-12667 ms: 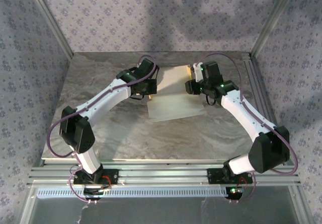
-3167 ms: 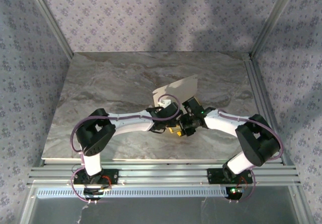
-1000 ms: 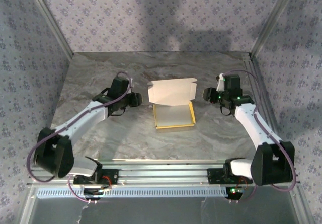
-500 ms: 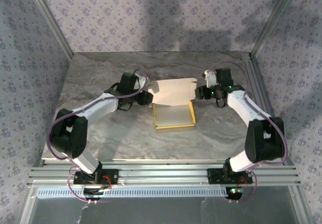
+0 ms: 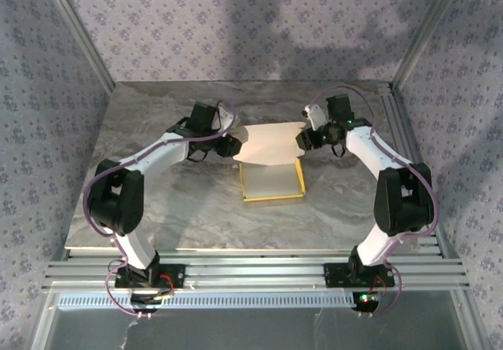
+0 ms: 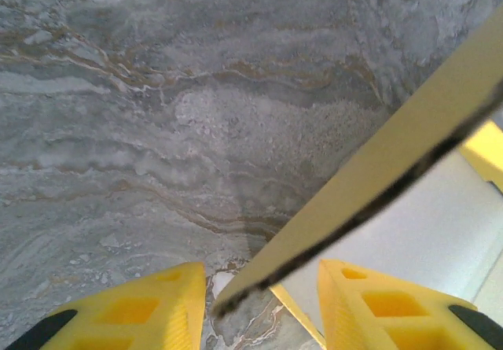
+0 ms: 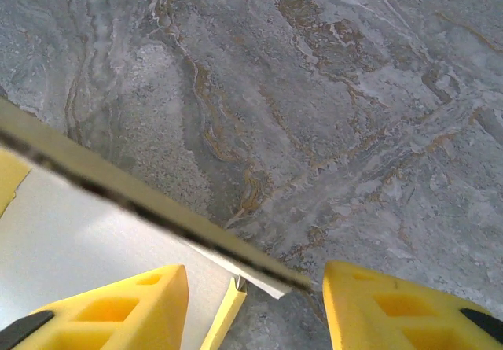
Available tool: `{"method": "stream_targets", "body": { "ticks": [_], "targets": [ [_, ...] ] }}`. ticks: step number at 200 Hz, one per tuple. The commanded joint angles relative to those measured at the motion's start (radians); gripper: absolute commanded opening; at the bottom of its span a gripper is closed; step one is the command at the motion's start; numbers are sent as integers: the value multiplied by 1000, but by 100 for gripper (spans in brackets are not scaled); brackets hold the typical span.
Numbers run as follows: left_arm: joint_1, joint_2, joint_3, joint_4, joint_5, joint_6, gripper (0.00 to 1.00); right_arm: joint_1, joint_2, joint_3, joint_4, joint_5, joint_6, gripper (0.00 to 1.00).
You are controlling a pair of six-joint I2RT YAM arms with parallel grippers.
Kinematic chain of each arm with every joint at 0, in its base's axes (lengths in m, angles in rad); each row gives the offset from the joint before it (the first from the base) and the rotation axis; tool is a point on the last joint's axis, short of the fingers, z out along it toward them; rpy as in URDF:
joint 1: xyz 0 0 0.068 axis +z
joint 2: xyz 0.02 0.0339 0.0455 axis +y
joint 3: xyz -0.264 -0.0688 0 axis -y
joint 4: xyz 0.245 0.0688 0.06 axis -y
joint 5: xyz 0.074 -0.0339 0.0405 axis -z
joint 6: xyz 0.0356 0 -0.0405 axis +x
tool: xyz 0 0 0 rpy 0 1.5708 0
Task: Fold the paper box
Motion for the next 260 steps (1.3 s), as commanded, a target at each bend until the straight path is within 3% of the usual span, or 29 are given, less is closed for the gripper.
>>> {"method": "stream_targets", "body": {
  "ticks": [1,28,61,109,122,169,203,260],
  "targets": [
    [0,20,35,-33,43,25,39,9,25,25,-23,-24,-30,47],
    [-8,15,31,-20,22,4,32,22,19,18,-24,-11,-29,42],
    [-19,8,40,-19,-10,-28,15,26,10,20,-20,-32,-7,27],
    [-66,8,50,-14,-127,-119,0,53,-34,-21,16,-4,46,6],
    [-81,6,46,-5,-176,-163,0,64,-58,-25,41,14,75,0],
    [-138,-18,3,85,-364,-365,0,130,-115,-65,74,117,235,0],
    [-163,-19,-19,136,-471,-523,0,183,-155,-142,177,266,395,0],
    [-195,-44,-124,312,-506,-630,0,247,-213,-324,437,407,532,0]
  ]
}}
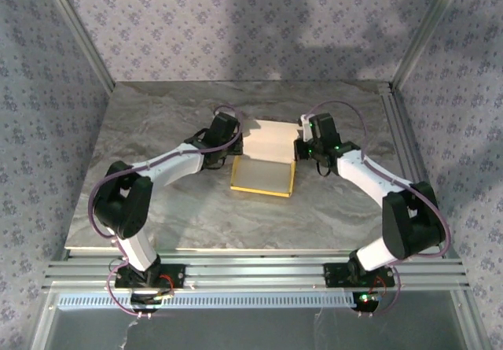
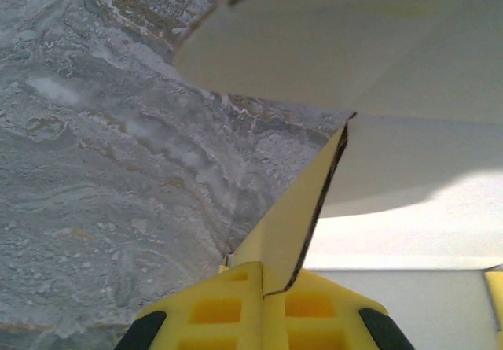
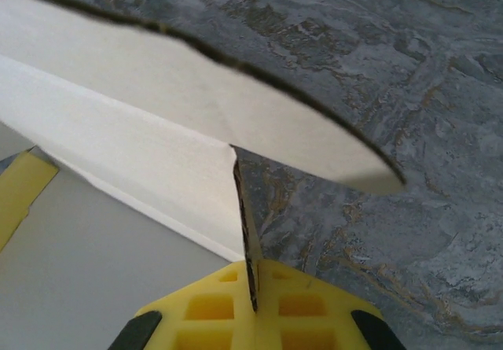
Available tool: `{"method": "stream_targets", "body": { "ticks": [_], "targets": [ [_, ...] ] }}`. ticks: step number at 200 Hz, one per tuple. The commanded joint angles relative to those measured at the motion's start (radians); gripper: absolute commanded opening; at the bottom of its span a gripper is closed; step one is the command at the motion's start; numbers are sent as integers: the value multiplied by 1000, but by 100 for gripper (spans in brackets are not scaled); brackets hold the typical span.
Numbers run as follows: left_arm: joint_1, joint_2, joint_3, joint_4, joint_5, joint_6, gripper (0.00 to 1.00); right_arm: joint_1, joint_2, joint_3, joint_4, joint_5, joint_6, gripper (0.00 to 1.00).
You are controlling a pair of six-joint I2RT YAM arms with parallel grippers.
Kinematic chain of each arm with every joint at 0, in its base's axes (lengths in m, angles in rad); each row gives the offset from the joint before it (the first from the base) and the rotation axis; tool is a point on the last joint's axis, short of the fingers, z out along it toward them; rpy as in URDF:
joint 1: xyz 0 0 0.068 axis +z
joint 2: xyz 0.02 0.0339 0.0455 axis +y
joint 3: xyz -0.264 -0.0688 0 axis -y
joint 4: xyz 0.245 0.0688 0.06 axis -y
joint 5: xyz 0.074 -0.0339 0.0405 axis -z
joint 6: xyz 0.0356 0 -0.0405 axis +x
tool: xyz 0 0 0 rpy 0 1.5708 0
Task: Fold the paper box
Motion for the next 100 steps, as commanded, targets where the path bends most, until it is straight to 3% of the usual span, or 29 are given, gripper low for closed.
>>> {"method": "stream_targets", "body": {
  "ticks": [1,100],
  "targets": [
    [-21,-35,-42,122,-1,-85,0,51,-29,-46,152,88,97,0],
    [-42,-87,-187,277,-5,-170,0,183,-1,-145,374,280,230,0]
  ]
}}
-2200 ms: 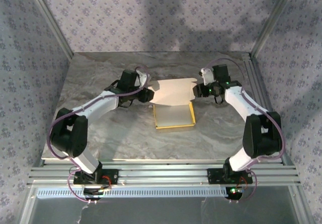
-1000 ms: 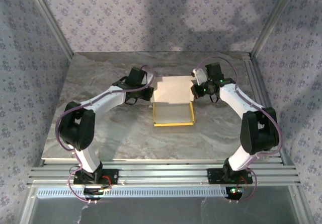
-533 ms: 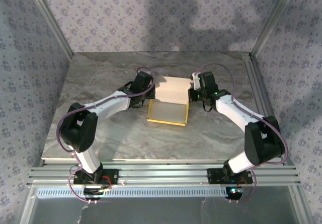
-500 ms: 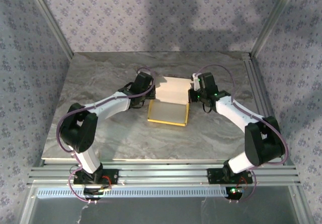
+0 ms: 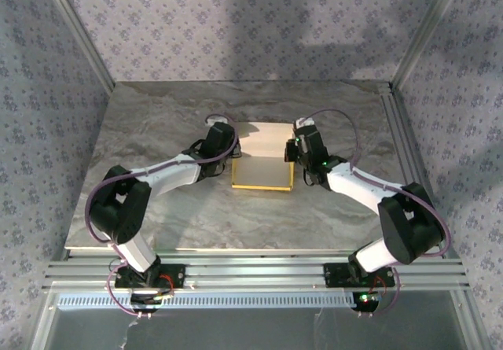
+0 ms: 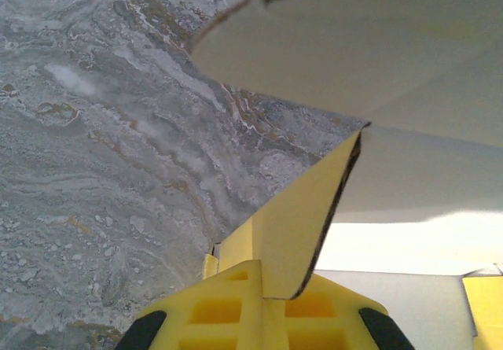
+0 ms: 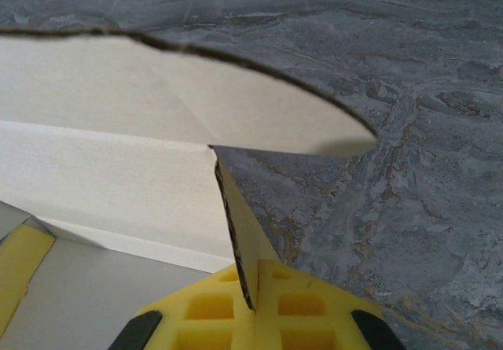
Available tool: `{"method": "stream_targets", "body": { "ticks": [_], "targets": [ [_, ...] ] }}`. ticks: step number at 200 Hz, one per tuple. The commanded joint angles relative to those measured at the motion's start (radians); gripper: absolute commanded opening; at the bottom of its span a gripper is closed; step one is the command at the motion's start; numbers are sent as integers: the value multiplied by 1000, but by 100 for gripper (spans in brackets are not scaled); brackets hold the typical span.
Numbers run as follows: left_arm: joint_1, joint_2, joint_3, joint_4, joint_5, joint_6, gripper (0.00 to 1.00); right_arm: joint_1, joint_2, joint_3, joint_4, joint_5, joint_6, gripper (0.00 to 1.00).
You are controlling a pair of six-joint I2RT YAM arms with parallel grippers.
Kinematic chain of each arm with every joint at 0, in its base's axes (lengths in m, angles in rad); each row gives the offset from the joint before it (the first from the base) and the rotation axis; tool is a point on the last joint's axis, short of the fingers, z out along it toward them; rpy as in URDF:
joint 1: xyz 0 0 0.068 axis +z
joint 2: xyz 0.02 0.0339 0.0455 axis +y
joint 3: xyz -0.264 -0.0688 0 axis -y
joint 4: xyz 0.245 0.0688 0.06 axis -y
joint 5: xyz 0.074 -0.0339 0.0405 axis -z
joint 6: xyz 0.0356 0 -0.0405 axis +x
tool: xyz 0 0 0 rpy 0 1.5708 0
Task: Fold the paper box
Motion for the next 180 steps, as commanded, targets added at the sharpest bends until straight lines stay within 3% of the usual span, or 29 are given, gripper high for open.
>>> {"method": "stream_targets", "body": {
  "ticks": [1,69,180],
  "targets": [
    [-34,-37,-34,72,45,-42,0,36,10,-32,113,4,67,0],
    [-91,-76,-118,125,2,-64,0,77,-9,-183,264,31,111,0],
    [-186,-95,-328,303,-92,-139,0,173,-31,-338,283,160,152,0]
  ]
}}
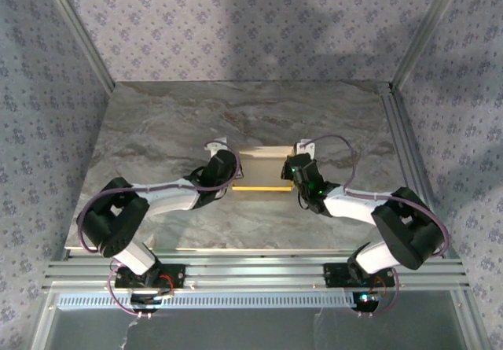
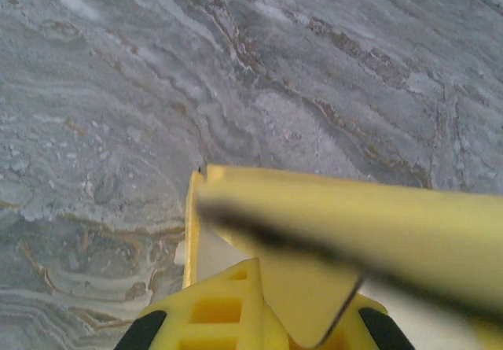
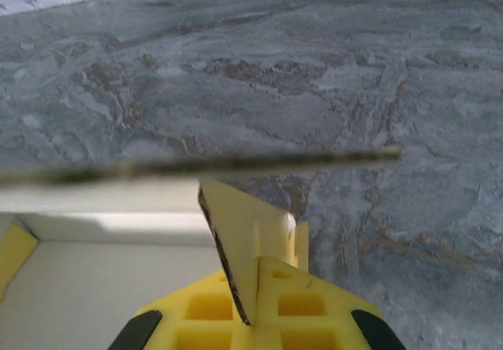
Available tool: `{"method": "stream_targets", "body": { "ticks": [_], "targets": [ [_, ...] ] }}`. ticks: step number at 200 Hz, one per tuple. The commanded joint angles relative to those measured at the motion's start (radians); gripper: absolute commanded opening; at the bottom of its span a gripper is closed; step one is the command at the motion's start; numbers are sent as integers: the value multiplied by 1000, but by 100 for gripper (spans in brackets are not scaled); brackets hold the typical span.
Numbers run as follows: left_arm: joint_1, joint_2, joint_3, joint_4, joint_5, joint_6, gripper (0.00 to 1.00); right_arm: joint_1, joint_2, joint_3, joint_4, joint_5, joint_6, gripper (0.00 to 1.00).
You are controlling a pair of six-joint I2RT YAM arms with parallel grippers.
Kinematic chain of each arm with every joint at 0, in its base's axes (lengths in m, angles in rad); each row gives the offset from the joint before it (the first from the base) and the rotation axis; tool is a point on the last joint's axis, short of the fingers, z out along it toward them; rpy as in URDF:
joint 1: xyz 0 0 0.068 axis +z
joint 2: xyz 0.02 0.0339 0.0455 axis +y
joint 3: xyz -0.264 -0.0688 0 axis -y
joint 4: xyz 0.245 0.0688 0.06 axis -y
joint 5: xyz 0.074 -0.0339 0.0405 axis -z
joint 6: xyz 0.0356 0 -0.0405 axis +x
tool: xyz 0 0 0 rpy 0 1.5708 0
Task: Fold the paper box
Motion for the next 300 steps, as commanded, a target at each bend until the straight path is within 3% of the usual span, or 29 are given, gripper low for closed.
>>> {"method": "stream_targets", "body": {
  "ticks": [1,106,123,152,190,205,220,229,240,252,270,300],
  "targets": [
    [-41,-4,-45,61,49,-39,0,36,-3,-51,-55,-33,33,0],
    [-86,-55,-158,110,-7,-93,0,89,-49,-102,-85,1,14,0],
    [-109,-126,-154,46,-28,-91,2,98,-106,-93,-132,-8,12,12],
    [-134,-258,-118,-165,-54,-137,18,117,-246,-94,-263,8,52,46],
    [-130,-403,-122,-278,-52,-156,25,119,-441,-133,-358,-4,85,54],
    [-88,-466,-82,-356,-49,-134,38,98,-517,-107,-428,0,95,60],
    [34,-499,-11,-423,45,-76,47,31,-560,-44,-525,-31,87,66],
    [143,-496,36,-426,180,-27,50,-40,-560,17,-568,-87,62,69],
    [271,-468,128,-448,352,53,51,-154,-541,91,-588,-208,11,72],
    [363,-394,287,-554,465,203,53,-277,-491,185,-618,-366,-68,74],
    [434,-196,590,-809,596,449,54,-408,-353,390,-764,-595,-255,72],
    [508,133,1001,-1135,762,692,55,-462,-40,779,-1130,-728,-557,65]
  ]
}}
